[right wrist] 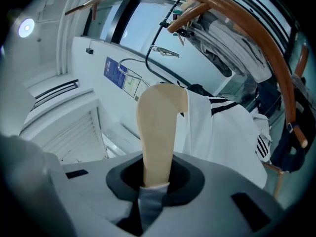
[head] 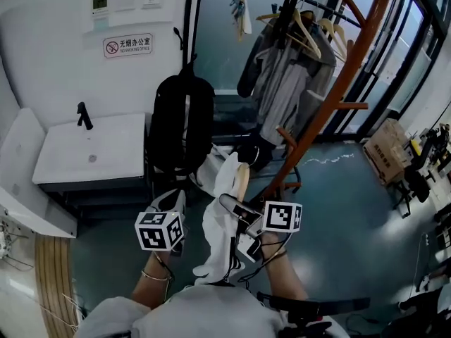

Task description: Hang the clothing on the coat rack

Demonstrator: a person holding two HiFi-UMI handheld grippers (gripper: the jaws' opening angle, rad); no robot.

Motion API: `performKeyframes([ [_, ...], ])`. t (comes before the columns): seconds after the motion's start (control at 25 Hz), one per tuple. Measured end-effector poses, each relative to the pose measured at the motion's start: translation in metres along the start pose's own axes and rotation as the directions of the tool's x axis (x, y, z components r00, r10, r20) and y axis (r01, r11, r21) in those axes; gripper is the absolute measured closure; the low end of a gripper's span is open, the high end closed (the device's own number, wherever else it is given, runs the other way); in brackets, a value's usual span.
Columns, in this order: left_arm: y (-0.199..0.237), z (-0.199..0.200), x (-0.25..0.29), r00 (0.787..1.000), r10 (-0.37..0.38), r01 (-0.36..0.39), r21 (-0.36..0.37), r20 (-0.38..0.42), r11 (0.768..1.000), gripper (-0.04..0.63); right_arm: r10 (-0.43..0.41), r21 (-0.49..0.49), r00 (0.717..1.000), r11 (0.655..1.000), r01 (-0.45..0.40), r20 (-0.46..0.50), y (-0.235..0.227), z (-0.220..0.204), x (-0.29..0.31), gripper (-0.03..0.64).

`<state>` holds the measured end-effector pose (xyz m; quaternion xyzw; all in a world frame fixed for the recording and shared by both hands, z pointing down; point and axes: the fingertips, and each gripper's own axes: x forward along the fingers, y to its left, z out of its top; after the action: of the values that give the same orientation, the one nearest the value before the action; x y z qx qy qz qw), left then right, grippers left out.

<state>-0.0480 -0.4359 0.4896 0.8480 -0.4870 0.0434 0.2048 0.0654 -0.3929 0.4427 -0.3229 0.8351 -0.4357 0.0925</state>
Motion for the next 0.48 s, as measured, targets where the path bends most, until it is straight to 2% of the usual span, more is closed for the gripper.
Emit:
performKeyframes([
  [0.48, -0.015, -0.012, 0.016, 1.0, 0.018, -0.018, -0.008, -0.017, 1.0, 0.586, 0.023, 0.016, 1.0, 1.0, -0.023, -0.02, -0.014, 0.004, -0.009, 0.545],
])
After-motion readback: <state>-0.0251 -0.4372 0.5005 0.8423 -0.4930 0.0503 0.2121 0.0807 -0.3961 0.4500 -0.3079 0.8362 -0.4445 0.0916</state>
